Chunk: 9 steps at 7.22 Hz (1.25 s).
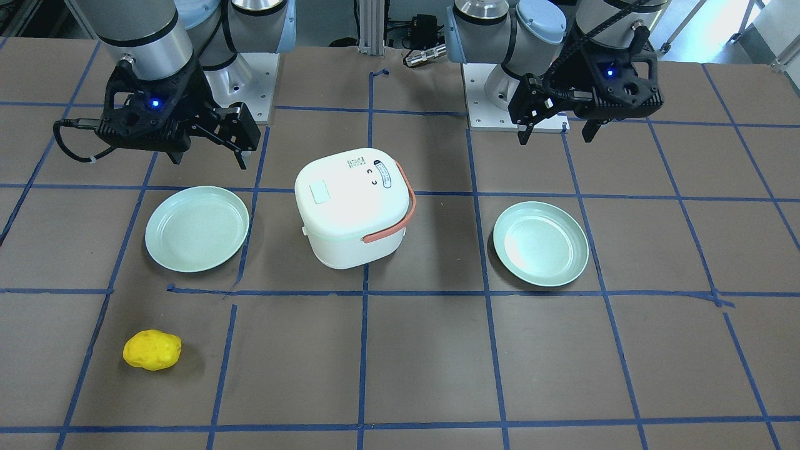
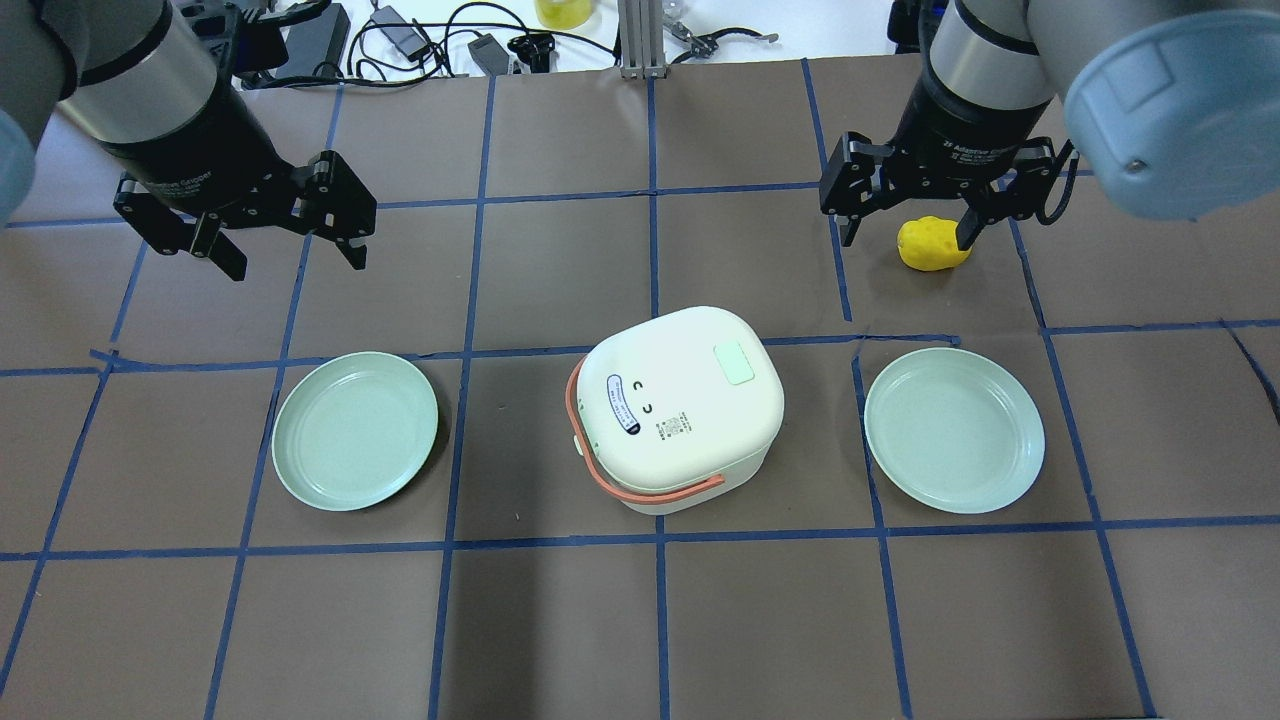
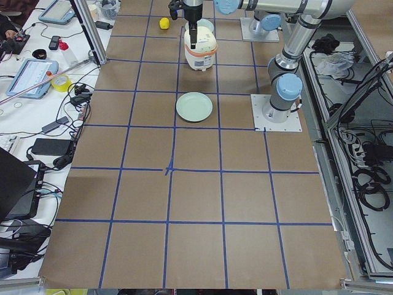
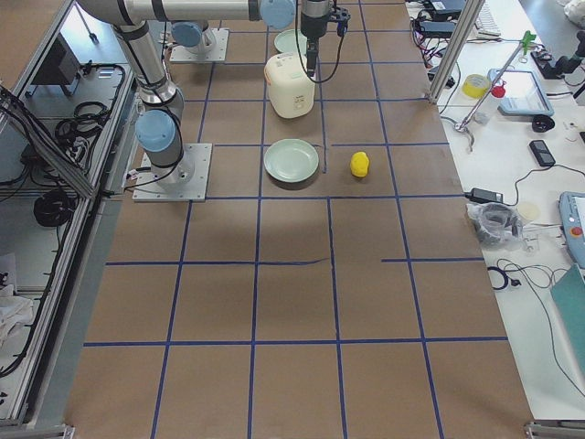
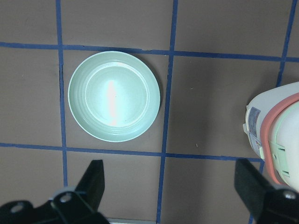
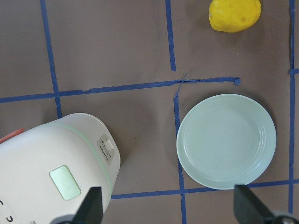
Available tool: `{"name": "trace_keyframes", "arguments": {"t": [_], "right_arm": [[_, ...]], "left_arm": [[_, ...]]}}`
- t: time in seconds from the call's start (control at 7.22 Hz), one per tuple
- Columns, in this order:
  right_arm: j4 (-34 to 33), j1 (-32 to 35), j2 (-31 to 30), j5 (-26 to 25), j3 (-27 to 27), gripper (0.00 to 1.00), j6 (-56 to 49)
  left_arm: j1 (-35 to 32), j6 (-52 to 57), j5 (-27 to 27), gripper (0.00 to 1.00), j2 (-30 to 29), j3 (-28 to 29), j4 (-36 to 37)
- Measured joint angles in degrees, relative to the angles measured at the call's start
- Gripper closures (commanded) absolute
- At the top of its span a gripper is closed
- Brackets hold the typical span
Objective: Press rice cooker button
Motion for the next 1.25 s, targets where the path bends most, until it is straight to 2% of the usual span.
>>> {"name": "trace_keyframes", "arguments": {"t": [1.11,1.25], "right_arm": [[0.15,0.35,-0.63,-0.31,-0.51,0.0,-0.01],[0.13,0.52,-0.66,0.59,-0.66,0.15,0.04]], "left_arm": [[0.0,0.0,0.0,0.0,-0.03,0.0,0.0],[0.0,0.0,0.0,0.0,-0.02,0.0,0.0]]}}
